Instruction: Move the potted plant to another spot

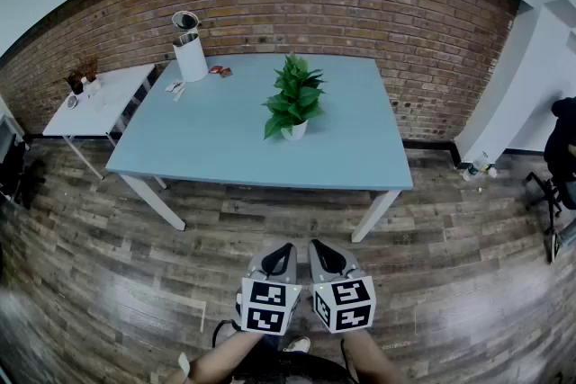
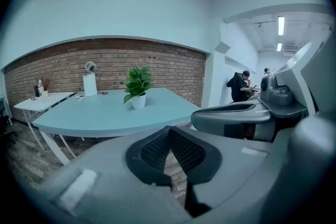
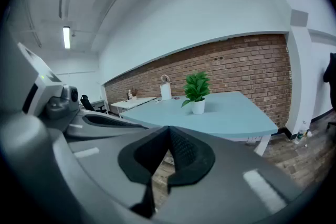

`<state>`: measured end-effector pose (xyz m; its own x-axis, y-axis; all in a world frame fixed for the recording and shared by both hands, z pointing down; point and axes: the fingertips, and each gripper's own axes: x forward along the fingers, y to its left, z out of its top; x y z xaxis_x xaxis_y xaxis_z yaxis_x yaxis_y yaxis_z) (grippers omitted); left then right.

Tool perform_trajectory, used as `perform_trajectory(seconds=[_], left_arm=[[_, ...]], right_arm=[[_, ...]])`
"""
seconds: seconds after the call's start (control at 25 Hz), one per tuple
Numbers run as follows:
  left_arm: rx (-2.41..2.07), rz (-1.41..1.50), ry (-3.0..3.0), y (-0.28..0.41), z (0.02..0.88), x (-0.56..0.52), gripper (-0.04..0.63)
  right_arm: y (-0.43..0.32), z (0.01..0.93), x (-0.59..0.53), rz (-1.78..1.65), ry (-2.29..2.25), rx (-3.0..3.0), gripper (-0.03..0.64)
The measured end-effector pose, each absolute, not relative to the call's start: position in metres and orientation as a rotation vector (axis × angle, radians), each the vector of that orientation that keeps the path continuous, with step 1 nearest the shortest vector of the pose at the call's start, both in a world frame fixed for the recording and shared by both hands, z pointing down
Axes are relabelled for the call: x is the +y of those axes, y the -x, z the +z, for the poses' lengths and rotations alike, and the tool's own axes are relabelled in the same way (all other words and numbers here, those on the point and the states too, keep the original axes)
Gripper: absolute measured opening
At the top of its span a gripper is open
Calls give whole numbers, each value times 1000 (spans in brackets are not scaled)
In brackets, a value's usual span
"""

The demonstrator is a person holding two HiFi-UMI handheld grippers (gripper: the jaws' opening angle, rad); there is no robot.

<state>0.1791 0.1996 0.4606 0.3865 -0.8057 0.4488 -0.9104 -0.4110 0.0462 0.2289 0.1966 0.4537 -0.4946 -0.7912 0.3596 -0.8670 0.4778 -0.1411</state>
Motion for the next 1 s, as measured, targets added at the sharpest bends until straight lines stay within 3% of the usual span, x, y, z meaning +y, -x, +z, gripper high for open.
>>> perform_trajectory(seconds=[1.0], left_arm=[[-1516, 510, -2332, -162, 469, 147, -5]], right_arm=[[-208, 464, 148, 493, -1391, -2495, 5]])
